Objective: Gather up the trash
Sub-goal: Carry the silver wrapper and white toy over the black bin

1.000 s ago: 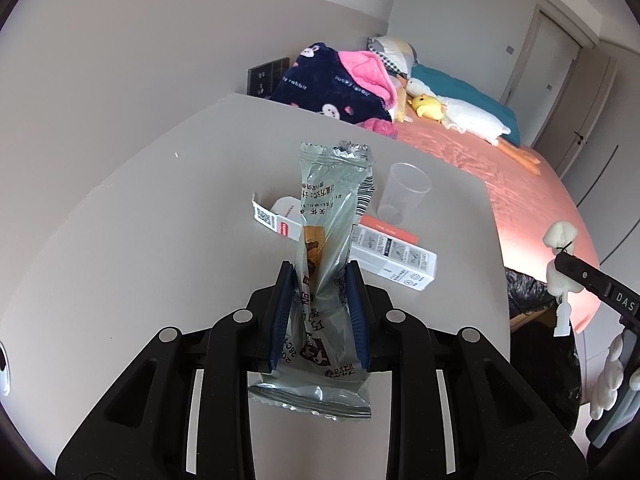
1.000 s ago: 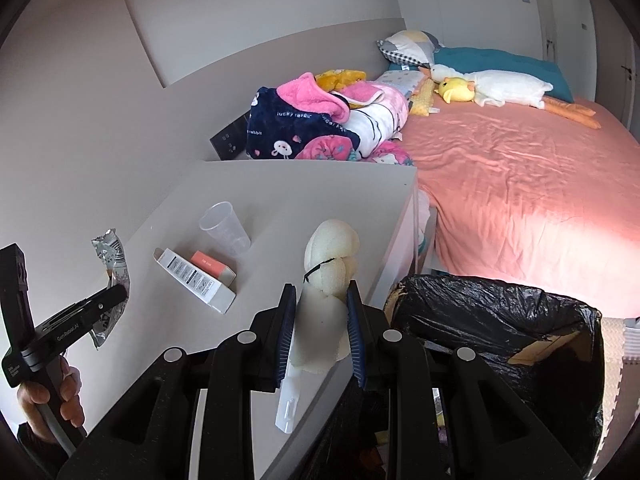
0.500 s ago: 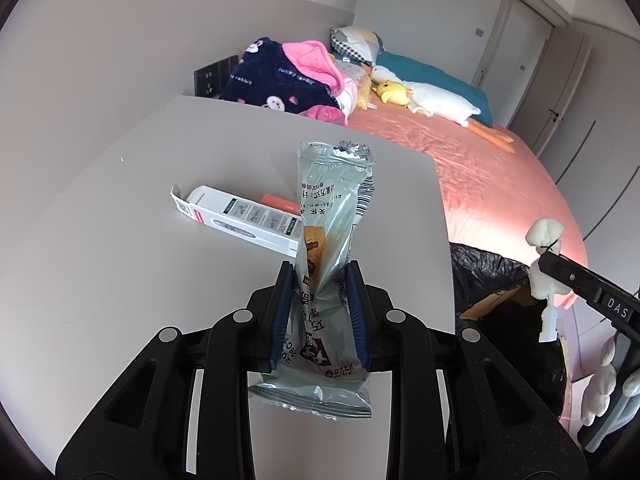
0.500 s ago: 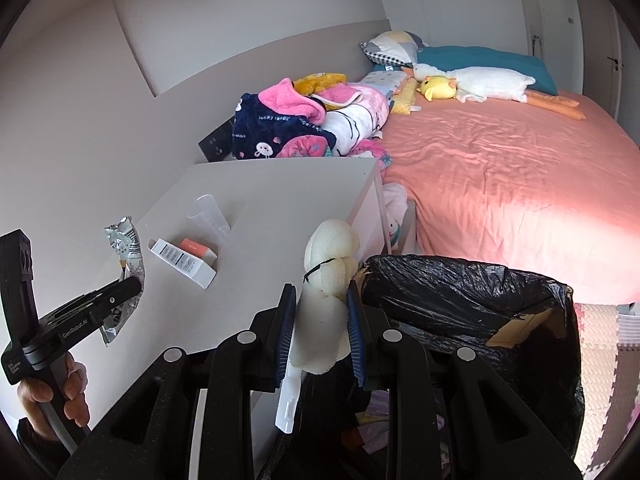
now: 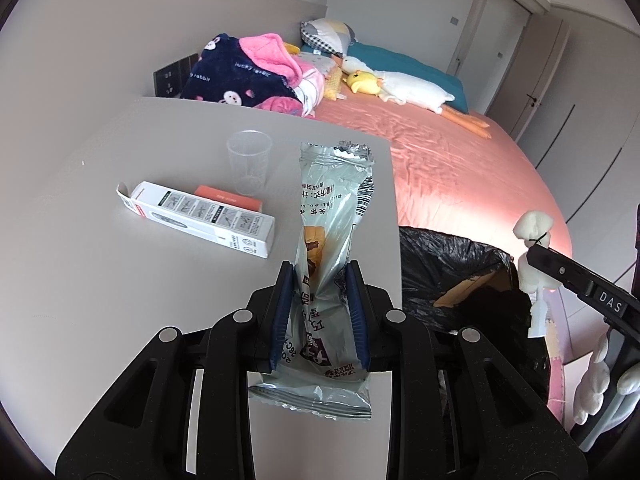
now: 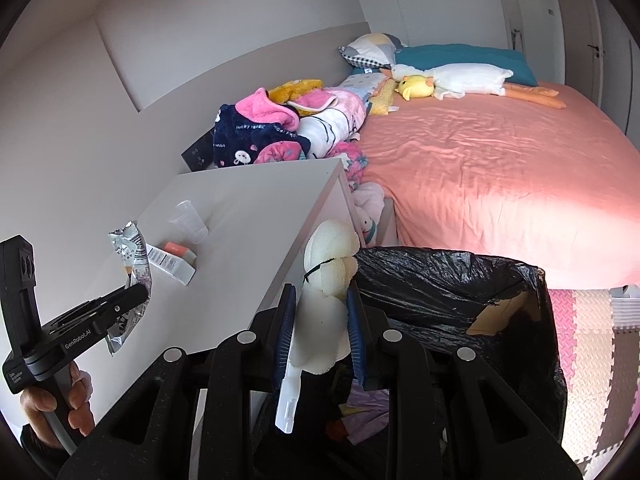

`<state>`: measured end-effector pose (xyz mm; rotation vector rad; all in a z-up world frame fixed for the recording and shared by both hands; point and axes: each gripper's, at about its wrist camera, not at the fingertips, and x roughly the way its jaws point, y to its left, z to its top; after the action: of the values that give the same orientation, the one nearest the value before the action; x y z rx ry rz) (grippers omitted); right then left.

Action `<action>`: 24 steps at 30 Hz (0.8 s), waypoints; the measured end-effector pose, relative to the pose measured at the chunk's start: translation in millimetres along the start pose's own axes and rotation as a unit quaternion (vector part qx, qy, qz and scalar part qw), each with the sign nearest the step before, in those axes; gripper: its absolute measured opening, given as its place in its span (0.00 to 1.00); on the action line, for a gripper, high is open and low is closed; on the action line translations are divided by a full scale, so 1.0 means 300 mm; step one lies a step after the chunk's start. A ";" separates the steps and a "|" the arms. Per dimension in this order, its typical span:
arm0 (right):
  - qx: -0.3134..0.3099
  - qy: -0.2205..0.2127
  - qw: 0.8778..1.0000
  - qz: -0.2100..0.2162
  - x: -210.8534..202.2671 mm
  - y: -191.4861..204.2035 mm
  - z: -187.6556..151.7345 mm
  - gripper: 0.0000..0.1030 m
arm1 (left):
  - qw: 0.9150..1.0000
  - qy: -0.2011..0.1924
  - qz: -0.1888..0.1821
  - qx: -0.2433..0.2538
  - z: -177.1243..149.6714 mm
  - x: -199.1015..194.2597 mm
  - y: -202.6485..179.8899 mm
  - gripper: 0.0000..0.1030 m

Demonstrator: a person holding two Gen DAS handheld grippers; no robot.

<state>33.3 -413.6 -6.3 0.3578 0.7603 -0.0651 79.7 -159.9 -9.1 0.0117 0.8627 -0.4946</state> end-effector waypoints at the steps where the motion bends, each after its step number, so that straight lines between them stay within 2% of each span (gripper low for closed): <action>1: 0.001 -0.001 1.000 -0.002 -0.006 -0.006 -0.001 0.26 | 1.000 0.000 -0.002 0.003 0.001 0.002 -0.011 0.26; 24: 0.049 -0.019 0.998 -0.041 -0.118 -0.222 -0.037 0.26 | 0.996 0.016 -0.051 0.065 -0.001 0.056 -0.275 0.27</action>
<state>-12.2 -474.6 -9.0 0.4173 0.7348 -0.1869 53.7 -239.9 -6.1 0.0957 0.8633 -0.6475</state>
